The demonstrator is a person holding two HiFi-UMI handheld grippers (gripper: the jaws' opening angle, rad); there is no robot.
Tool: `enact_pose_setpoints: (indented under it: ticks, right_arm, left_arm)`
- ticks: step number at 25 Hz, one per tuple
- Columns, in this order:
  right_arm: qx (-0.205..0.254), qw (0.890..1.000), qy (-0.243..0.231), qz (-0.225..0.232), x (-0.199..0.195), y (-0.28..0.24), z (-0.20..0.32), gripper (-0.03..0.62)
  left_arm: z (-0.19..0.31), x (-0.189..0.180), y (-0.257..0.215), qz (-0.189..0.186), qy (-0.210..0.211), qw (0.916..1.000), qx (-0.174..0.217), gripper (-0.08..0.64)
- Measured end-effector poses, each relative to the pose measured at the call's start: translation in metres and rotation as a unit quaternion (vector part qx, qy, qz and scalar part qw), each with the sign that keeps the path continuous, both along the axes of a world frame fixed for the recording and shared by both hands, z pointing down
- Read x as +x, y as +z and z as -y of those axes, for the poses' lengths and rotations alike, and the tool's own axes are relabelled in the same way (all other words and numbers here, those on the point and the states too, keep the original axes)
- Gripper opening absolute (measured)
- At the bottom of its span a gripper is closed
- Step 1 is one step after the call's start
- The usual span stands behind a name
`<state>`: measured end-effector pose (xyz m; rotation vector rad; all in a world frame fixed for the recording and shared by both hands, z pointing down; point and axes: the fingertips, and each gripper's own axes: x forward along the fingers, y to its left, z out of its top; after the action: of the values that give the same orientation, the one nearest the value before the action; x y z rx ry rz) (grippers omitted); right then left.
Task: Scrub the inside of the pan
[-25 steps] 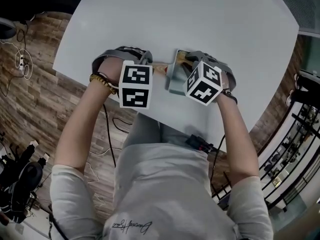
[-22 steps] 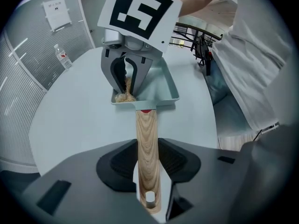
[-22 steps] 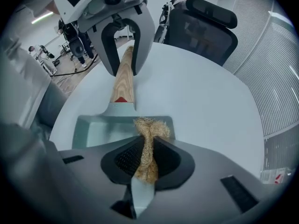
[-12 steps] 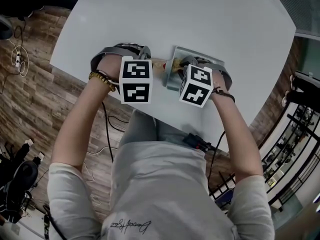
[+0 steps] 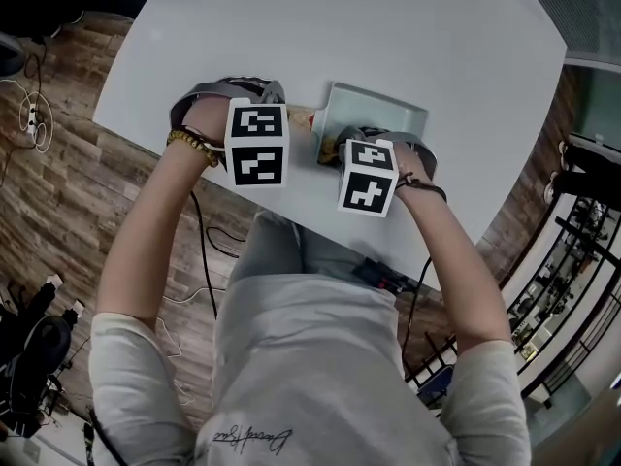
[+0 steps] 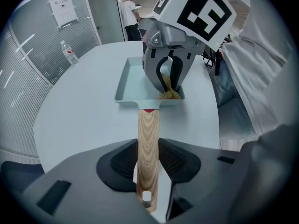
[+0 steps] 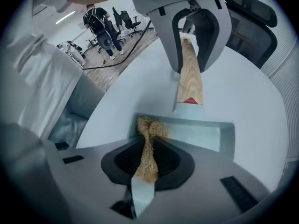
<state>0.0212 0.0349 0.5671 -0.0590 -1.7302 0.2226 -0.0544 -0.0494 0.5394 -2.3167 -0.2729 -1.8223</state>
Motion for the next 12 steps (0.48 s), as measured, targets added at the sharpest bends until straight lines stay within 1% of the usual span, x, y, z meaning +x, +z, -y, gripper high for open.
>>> enact_pose_setpoints:
  ticks: [4, 6, 12]
  right_arm:
    - [0.011, 1.000, 0.007, 0.010, 0.001, 0.000, 0.001, 0.074]
    - [0.023, 0.999, 0.016, 0.015, 0.003, -0.001, 0.005, 0.074]
    - [0.061, 0.997, 0.038, 0.009, 0.021, 0.003, 0.041, 0.075]
  left_arm:
    - [-0.001, 0.000, 0.001, 0.005, 0.011, 0.9999, 0.002, 0.144]
    - [-0.003, -0.001, 0.000, 0.006, 0.021, 0.9998, 0.002, 0.144]
    - [-0.006, -0.002, 0.000, 0.006, 0.032, 0.9995, 0.002, 0.144]
